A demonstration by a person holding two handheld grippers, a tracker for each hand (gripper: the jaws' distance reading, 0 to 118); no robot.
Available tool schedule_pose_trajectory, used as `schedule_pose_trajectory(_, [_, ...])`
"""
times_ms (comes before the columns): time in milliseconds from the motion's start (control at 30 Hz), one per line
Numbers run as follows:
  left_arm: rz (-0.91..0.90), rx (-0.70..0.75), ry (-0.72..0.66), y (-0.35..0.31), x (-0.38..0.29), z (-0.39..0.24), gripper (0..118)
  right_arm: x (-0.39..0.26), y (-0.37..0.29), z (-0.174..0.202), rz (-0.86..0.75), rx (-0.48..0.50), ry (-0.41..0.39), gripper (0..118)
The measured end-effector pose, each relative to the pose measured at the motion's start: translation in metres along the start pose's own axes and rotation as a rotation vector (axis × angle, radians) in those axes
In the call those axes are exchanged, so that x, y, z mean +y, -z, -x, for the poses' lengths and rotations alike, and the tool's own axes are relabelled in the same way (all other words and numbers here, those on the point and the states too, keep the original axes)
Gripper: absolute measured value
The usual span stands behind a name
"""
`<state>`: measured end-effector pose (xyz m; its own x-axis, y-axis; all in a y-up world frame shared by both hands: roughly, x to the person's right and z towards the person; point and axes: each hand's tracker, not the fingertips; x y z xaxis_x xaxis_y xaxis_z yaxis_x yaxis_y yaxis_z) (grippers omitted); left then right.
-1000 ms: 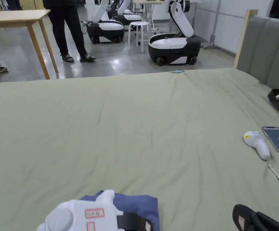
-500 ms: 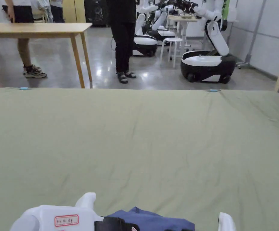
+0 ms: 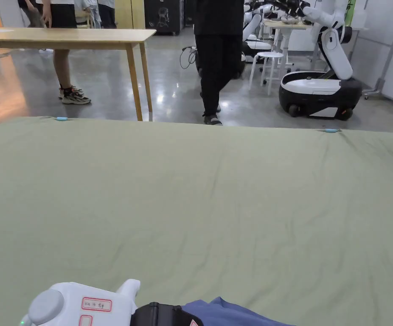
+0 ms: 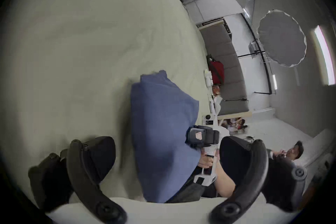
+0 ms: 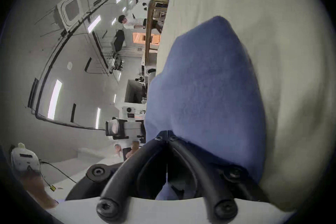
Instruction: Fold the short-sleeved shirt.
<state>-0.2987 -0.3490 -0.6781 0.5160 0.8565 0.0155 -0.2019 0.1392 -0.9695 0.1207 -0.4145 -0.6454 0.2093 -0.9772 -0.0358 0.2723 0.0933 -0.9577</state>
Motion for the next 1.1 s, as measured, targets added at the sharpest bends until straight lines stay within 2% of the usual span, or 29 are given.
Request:
schedule_pose_trajectory(67, [0.021,0.001,-0.004,0.019,-0.001,0.002,114,0.000,0.000,0.001,0.002,0.002,0.003,1])
schedule_pose_trajectory(133, [0.045,-0.060,-0.017,0.031,0.001,0.004,113,0.000,0.000,0.001,0.003,0.011,0.013,1])
schedule_pose_trajectory(167, [0.050,-0.065,-0.018,0.033,0.001,0.003,109,0.000,0.000,0.001,-0.002,0.015,0.018,1])
schedule_pose_trajectory(200, [0.042,-0.042,-0.019,0.034,0.001,0.000,91,0.000,-0.001,0.001,-0.010,0.018,0.024,1])
schedule_pose_trajectory(233, [0.040,0.038,0.014,0.032,0.001,-0.002,43,0.000,-0.001,0.002,-0.013,0.019,0.026,1])
schedule_pose_trajectory(267, [0.022,0.130,0.049,0.033,-0.002,-0.001,36,0.001,-0.003,0.001,-0.020,0.022,0.028,1])
schedule_pose_trajectory(333, [0.059,-0.006,-0.035,0.032,-0.002,0.004,36,-0.001,-0.003,0.007,-0.024,0.000,0.008,1])
schedule_pose_trajectory(400, [0.058,-0.003,-0.024,0.024,0.001,0.002,36,0.000,-0.005,0.011,-0.020,-0.046,-0.041,1])
schedule_pose_trajectory(433, [-0.011,0.118,0.121,0.014,0.008,0.003,36,-0.001,-0.005,0.016,-0.019,-0.062,-0.063,1])
schedule_pose_trajectory(533, [-0.024,0.112,0.116,-0.016,0.011,0.002,36,-0.004,-0.006,0.028,-0.019,-0.113,-0.107,1])
schedule_pose_trajectory(567, [-0.002,0.076,0.054,-0.031,0.010,0.003,36,-0.005,-0.006,0.031,-0.018,-0.126,-0.126,1])
schedule_pose_trajectory(667, [-0.089,0.177,0.050,-0.107,0.020,0.028,36,-0.010,-0.004,0.039,-0.003,-0.168,-0.170,1])
schedule_pose_trajectory(800, [-0.179,0.275,0.006,-0.224,0.037,0.070,36,-0.016,-0.001,0.047,0.004,-0.176,-0.202,1])
schedule_pose_trajectory(833, [-0.192,0.335,0.031,-0.253,0.042,0.079,36,-0.017,-0.001,0.049,0.002,-0.179,-0.212,1])
schedule_pose_trajectory(900, [-0.226,0.362,0.034,-0.293,0.046,0.087,36,-0.020,-0.001,0.056,-0.012,-0.188,-0.225,1])
schedule_pose_trajectory(1000, [-0.231,0.367,0.000,-0.335,0.064,0.107,36,-0.022,-0.003,0.063,-0.033,-0.194,-0.239,1])
schedule_pose_trajectory(1100, [-0.203,0.425,-0.012,-0.349,0.080,0.116,36,-0.022,-0.004,0.071,-0.046,-0.213,-0.265,1])
